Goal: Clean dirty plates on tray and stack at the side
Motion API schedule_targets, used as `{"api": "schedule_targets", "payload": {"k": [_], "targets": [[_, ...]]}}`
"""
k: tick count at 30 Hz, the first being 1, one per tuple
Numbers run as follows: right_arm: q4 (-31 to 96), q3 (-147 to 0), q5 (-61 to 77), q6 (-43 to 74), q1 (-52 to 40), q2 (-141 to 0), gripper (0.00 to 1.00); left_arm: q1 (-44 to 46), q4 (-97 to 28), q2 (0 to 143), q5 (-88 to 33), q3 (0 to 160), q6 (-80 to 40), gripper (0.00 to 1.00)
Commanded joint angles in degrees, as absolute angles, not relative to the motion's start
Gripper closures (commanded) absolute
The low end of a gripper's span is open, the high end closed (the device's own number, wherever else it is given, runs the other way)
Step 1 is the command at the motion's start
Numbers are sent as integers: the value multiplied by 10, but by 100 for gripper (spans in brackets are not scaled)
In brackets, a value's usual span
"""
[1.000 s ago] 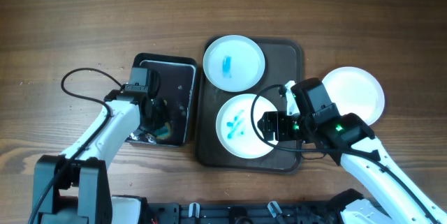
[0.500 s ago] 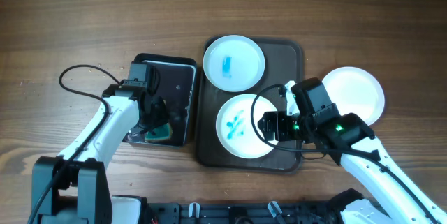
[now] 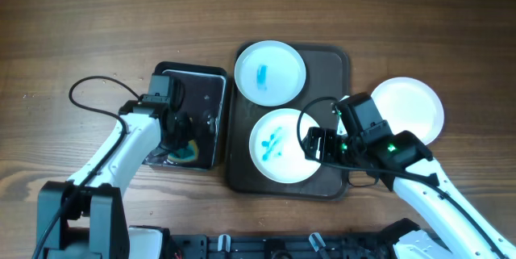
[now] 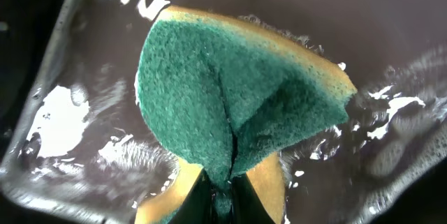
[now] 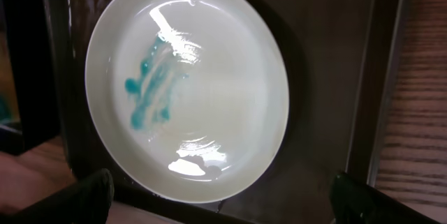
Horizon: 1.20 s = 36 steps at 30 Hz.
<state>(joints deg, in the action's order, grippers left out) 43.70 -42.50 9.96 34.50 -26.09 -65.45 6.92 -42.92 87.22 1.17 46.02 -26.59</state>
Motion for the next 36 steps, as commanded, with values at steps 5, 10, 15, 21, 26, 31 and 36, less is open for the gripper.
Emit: {"api": "schedule_targets", "payload": {"k": [5, 10, 15, 21, 26, 31, 36], "targets": [[416, -426, 102, 279, -187, -678, 53, 70, -542, 830, -41, 584, -227, 96], [402, -426, 136, 244, -143, -717, 53, 84, -561, 803, -76, 635, -211, 96], [371, -426, 209, 171, -140, -787, 52, 145, -535, 799, -56, 648, -212, 96], [346, -426, 226, 158, -140, -893, 64, 209, -504, 823, -63, 648, -214, 96], [334, -426, 227, 156, -144, -917, 77, 265, -490, 856, -88, 648, -252, 96], [334, -426, 147, 238, -144, -917, 96, 305, -475, 893, -135, 648, -265, 96], [317, -426, 116, 255, -144, -917, 96, 331, -445, 933, -152, 647, -293, 96]]}}
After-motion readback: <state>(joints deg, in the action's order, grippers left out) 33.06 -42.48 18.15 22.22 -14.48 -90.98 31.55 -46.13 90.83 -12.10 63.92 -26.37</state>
